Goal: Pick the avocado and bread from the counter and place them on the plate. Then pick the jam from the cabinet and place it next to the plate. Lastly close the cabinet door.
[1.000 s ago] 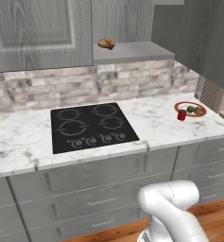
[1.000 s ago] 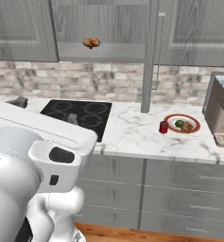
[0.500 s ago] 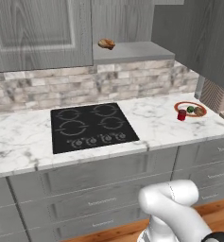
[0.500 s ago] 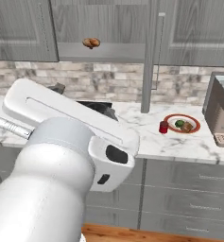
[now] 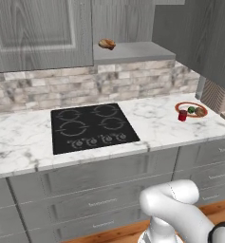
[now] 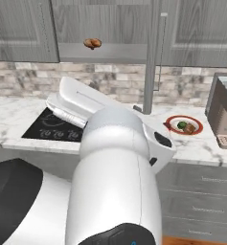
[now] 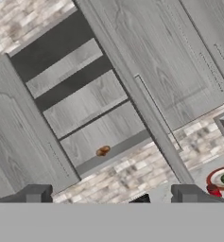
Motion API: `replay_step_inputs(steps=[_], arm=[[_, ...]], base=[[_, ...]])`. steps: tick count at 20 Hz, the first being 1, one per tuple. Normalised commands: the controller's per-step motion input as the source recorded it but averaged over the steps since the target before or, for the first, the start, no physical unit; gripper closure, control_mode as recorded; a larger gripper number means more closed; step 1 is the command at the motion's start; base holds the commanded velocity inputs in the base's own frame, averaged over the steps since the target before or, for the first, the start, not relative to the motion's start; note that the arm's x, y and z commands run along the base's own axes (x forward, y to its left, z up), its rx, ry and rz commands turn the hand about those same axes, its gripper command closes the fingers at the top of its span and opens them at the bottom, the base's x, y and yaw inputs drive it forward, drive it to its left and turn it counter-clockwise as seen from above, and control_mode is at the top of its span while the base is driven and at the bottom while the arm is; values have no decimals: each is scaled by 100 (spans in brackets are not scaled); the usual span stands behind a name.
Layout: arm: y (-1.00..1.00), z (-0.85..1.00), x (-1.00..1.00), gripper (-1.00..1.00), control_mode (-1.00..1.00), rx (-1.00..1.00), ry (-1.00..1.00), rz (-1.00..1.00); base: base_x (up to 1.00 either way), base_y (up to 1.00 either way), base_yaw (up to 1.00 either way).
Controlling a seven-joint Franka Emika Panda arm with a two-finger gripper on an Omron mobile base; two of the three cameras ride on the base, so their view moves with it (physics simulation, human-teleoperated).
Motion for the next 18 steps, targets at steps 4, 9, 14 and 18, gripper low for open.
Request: replay_step_inputs(steps=[4, 9, 14, 18], arm=[[-8, -29, 40, -100, -100, 0, 0, 3], [-12, -21, 47, -100, -100, 0, 0, 3], [-21, -16, 58, -100, -100, 2, 0, 3], [-22, -16, 65, -100, -100, 6, 0, 4]], base=[[0, 0, 0], [0, 0, 0], [0, 0, 0], [0, 0, 0]])
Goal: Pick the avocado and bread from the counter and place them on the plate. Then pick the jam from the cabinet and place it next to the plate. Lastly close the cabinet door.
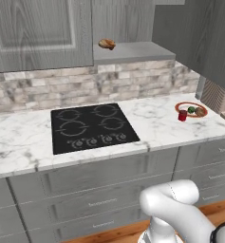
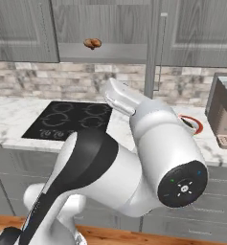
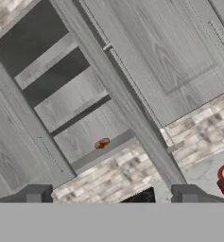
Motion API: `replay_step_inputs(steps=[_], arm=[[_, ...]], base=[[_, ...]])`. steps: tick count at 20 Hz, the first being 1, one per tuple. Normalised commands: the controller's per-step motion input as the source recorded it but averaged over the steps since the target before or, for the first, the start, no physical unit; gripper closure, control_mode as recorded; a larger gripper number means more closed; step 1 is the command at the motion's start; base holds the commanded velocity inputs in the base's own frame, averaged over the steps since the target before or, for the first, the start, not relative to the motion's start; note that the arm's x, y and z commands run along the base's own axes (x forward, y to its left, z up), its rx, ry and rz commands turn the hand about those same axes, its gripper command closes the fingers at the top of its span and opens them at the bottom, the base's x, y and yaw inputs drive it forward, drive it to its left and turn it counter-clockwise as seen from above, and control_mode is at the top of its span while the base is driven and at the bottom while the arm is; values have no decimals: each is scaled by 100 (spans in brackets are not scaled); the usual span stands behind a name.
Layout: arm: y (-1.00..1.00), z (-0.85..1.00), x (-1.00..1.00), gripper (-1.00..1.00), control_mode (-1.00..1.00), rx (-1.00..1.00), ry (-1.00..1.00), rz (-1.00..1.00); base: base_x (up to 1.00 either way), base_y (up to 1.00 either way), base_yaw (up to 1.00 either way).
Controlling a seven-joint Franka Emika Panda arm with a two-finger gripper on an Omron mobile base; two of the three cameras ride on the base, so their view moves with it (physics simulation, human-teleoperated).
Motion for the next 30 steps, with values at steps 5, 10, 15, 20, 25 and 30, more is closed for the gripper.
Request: replay_step_inputs(steps=[5, 10, 15, 20, 25, 30], arm=[[-22, -13, 65, -100, -100, 6, 0, 5], [-22, -10, 60, -100, -100, 7, 1, 6], [-22, -9, 60, -100, -100, 8, 4, 8], [-30, -4, 48, -100, -100, 11, 5, 12], [-39, -2, 26, -100, -100, 12, 1, 16], [-39, 0, 5, -100, -100, 8, 0, 11]], base=[[0, 0, 0], [0, 0, 0], [0, 0, 0], [0, 0, 0], [0, 0, 0], [0, 0, 0]])
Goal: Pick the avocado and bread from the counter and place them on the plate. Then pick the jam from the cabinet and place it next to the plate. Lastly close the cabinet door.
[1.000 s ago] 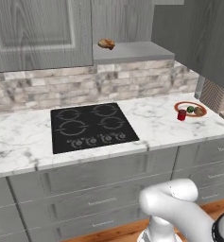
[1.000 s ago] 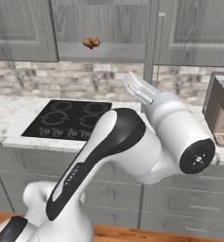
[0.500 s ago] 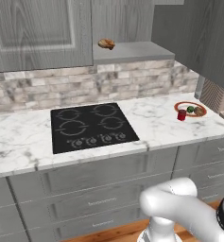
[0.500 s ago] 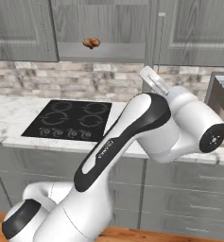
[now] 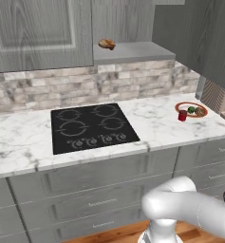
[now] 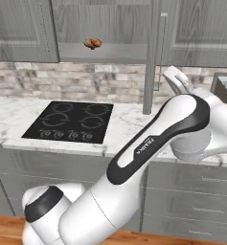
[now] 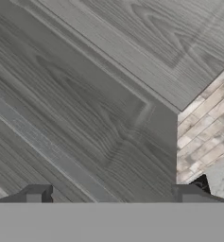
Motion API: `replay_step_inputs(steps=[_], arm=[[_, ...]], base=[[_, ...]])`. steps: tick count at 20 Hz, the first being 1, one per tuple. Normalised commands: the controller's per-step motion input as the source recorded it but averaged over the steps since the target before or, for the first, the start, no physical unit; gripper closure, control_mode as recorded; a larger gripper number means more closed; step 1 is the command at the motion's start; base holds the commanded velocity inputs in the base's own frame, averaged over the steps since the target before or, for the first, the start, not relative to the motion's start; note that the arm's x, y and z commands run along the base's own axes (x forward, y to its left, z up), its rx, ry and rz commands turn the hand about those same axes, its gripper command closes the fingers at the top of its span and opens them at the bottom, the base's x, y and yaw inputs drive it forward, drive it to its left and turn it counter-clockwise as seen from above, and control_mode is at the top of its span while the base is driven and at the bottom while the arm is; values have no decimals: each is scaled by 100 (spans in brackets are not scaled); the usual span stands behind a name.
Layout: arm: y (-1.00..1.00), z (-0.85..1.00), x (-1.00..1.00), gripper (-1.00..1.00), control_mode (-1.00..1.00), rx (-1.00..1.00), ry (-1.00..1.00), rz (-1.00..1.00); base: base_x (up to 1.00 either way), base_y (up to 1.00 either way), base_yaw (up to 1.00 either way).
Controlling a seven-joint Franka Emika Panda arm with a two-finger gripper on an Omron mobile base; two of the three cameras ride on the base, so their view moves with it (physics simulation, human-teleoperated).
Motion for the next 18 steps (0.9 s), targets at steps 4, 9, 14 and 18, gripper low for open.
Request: replay_step_inputs(steps=[4, 9, 14, 18], arm=[[-32, -6, 10, -100, -100, 6, 0, 9], [-9, -23, 22, -100, -100, 0, -2, 6], [15, -26, 20, -100, -100, -3, -4, 1], [7, -11, 35, -100, -100, 0, 0, 1]], base=[[0, 0, 0], [0, 0, 0], [0, 0, 0], [0, 0, 0]])
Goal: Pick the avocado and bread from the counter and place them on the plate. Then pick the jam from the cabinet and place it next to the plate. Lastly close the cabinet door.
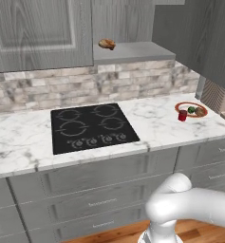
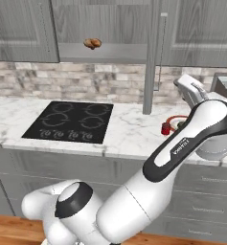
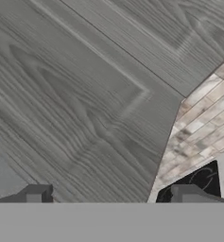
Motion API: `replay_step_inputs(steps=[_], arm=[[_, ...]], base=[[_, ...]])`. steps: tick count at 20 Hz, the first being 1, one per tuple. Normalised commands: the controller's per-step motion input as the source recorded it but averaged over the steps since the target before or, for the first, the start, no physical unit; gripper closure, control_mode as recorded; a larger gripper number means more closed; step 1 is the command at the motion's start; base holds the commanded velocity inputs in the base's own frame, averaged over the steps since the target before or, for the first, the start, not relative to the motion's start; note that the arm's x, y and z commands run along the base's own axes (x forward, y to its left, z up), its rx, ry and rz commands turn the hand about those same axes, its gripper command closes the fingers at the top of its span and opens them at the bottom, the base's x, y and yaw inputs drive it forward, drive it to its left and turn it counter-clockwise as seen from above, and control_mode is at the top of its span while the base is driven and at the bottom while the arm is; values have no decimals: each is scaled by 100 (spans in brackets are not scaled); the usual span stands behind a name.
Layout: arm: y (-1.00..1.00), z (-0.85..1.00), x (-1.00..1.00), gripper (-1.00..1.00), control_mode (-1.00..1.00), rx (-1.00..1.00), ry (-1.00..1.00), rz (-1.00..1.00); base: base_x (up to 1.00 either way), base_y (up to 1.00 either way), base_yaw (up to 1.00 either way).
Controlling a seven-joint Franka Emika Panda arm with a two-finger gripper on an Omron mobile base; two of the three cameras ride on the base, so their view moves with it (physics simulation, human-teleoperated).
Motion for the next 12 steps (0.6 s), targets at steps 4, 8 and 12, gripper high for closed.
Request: replay_step_inputs(steps=[4, 8, 12], arm=[[8, -2, 46, -100, -100, 0, 0, 0], [4, 0, 48, -100, -100, 0, 2, 1], [4, -1, 56, -100, -100, 0, 6, 2]], base=[[0, 0, 0], [0, 0, 0], [0, 0, 0]])
